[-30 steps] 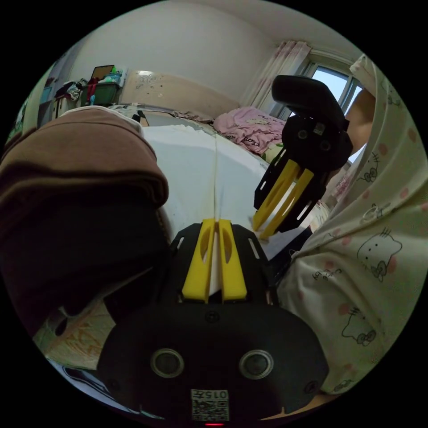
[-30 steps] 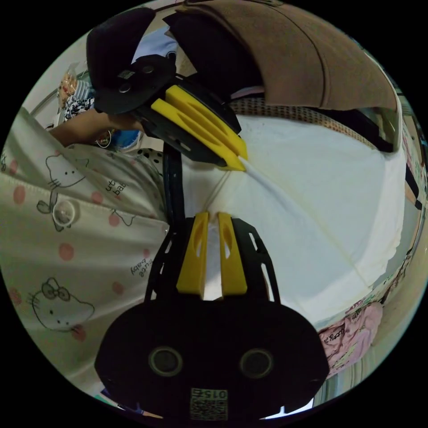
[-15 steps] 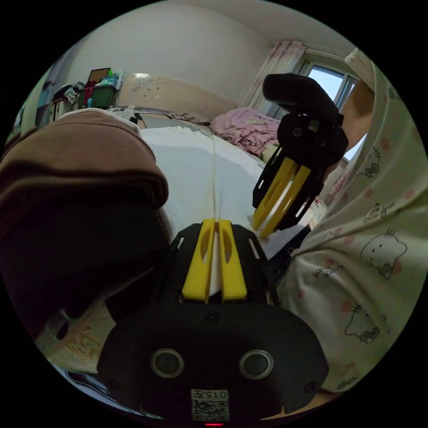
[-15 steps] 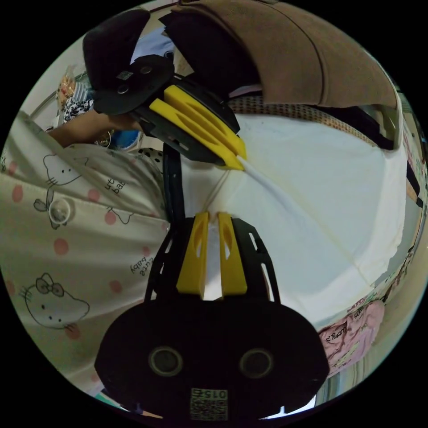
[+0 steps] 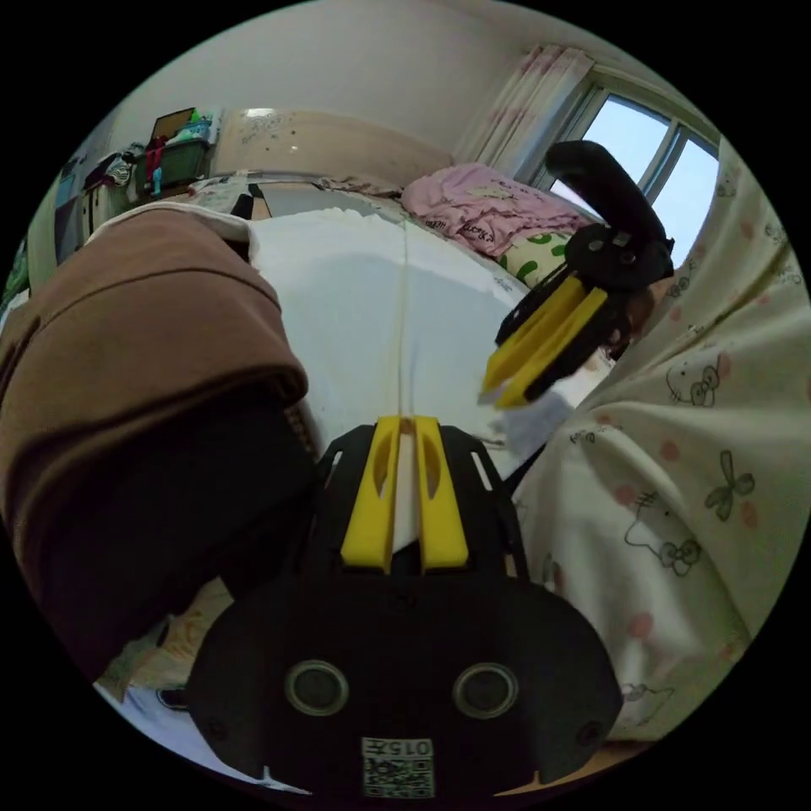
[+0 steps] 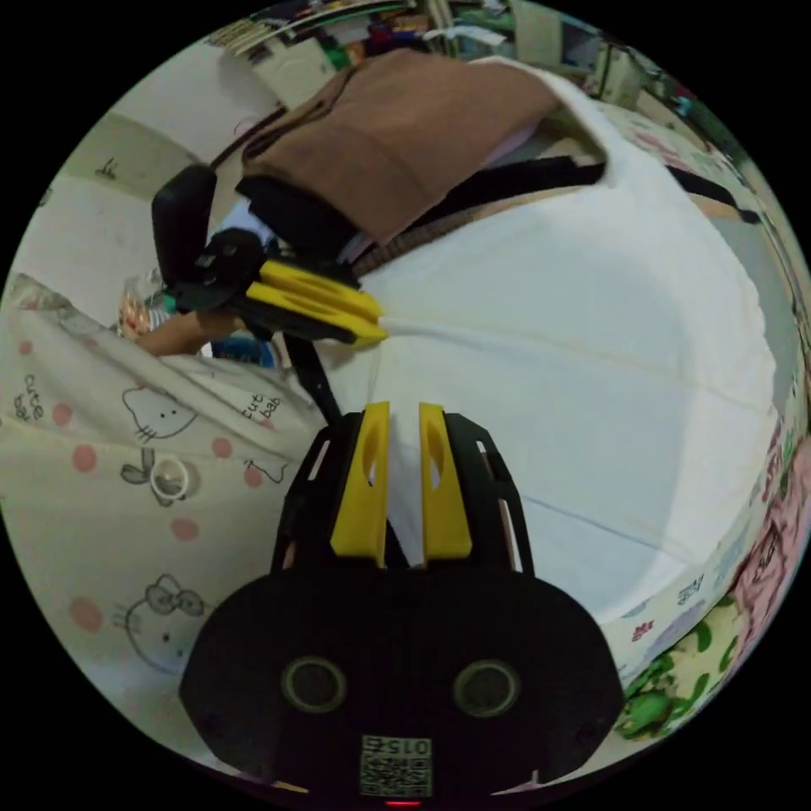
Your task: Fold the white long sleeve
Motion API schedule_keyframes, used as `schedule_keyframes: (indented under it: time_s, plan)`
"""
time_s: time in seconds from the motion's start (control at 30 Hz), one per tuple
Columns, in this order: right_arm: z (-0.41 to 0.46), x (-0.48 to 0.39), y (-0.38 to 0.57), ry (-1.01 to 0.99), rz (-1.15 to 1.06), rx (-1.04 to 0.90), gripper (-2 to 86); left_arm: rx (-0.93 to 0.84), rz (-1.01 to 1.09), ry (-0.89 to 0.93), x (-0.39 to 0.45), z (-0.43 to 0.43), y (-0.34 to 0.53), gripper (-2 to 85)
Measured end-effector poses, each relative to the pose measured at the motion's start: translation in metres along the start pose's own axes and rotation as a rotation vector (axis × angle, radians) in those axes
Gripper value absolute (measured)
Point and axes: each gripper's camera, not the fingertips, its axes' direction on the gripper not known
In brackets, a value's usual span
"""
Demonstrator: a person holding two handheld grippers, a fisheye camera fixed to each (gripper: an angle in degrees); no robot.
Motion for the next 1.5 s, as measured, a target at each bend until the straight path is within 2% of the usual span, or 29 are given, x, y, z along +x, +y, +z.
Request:
schedule_keyframes:
  time_s: [0.07,0.23,0.3,0.37,0.5,0.63,0.73,0.8,0.93,1.0,1.03,1.2,1.43,1.5]
  plan:
    - [-0.023,0.022,-0.005,0.053,0.115,0.120,6.1,0.039,0.018,-0.013,-0.002,-0.017,0.006,1.9]
    - [-0.037,0.063,-0.028,0.037,0.264,0.214,2.7,0.467,-0.079,-0.011,-0.045,-0.121,0.005,5.1]
    - [-0.034,0.066,-0.049,0.016,0.273,0.214,2.1,0.649,-0.299,-0.138,-0.101,-0.167,-0.001,7.0]
    - [-0.028,0.061,-0.083,0.007,0.278,0.209,1.6,0.740,-0.450,-0.199,-0.153,-0.189,-0.005,9.1]
    - [-0.013,0.046,-0.138,0.054,0.260,0.162,1.4,0.685,-0.654,-0.297,-0.278,-0.201,-0.055,12.7]
    - [0.014,0.030,-0.199,0.137,0.295,-0.004,0.3,0.567,-0.757,-0.303,-0.378,-0.177,-0.115,13.1]
    - [0.005,0.007,-0.233,0.205,0.267,-0.019,-0.3,0.400,-0.868,-0.234,-0.456,-0.132,-0.160,13.5]
    - [0.002,-0.014,-0.256,0.287,0.218,-0.057,-0.4,0.286,-0.992,-0.293,-0.507,-0.093,-0.174,13.7]
    - [-0.012,-0.055,-0.295,0.438,0.190,-0.075,-0.5,0.138,-1.119,-0.307,-0.564,-0.037,-0.172,13.7]
    - [-0.026,-0.064,-0.305,0.447,0.193,-0.047,-0.5,-0.047,-1.172,-0.366,-0.590,-0.001,-0.163,13.0]
    - [-0.037,-0.067,-0.311,0.436,0.192,-0.030,-0.5,-0.066,-1.191,-0.365,-0.595,0.005,-0.159,12.0]
    - [-0.094,-0.068,-0.344,0.347,0.221,-0.016,-0.5,0.035,-1.226,-0.270,-0.616,0.004,-0.143,0.4]
    - [-0.199,-0.076,-0.382,0.287,0.222,0.025,-0.5,0.276,-1.089,-0.300,-0.596,-0.031,-0.159,-0.9]
    - [-0.229,-0.078,-0.389,0.278,0.227,0.043,-0.4,0.407,-1.031,-0.279,-0.585,-0.050,-0.170,-0.9]
